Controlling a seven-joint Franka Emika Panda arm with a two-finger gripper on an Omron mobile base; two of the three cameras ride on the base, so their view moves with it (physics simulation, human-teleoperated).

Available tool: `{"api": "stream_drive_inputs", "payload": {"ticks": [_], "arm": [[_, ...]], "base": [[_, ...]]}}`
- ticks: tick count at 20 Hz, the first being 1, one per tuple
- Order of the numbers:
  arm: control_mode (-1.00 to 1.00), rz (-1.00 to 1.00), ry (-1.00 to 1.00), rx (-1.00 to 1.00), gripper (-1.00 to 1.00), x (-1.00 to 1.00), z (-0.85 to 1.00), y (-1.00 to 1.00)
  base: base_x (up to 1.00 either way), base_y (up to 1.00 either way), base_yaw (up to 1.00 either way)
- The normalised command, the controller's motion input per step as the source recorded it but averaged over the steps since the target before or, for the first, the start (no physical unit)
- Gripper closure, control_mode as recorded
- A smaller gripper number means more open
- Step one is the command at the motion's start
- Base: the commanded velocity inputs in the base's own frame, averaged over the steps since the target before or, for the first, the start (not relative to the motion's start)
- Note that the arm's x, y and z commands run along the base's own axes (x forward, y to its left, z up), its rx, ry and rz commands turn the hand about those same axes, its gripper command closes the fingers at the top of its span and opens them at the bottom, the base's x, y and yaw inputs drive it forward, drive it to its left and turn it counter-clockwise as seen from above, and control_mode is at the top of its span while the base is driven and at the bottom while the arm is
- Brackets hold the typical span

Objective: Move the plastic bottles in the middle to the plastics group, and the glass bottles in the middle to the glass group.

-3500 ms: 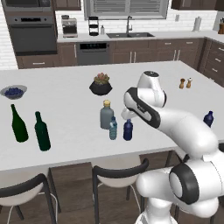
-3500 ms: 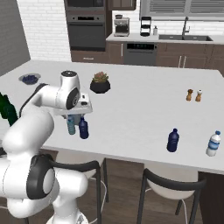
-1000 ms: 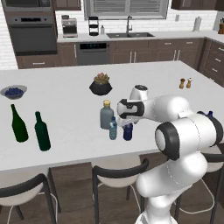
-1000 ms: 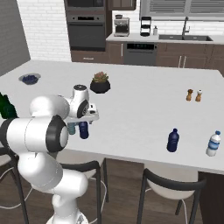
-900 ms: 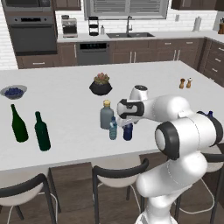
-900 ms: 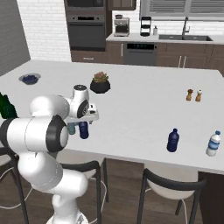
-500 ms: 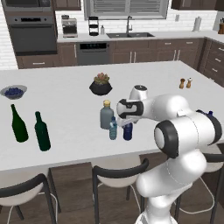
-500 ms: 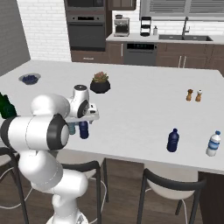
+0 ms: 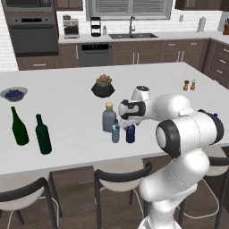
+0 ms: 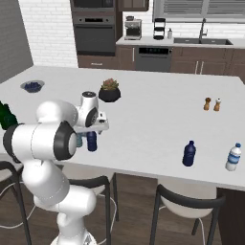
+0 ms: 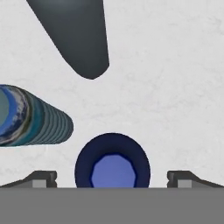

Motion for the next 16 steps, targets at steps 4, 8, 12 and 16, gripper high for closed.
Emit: {"api": "stream_drive_inputs", "payload": {"ticks": [4, 8, 12, 16], "arm": [[-1.0, 0.0, 0.03, 0.0, 1.0, 0.0, -0.03, 0.0], [-1.0, 0.0, 0.0, 0.0, 1.0, 0.0, 0.0, 0.0], [-1.0, 0.0, 0.0, 0.0, 1.0, -0.1, -0.01, 0.0], [-1.0, 0.0, -0.01, 0.0, 1.0, -0.19, 0.0, 0.0]], "base": [[0.0, 0.0, 0.0], [0.0, 0.0, 0.0], [0.0, 0.0, 0.0], [0.0, 0.0, 0.0]]}}
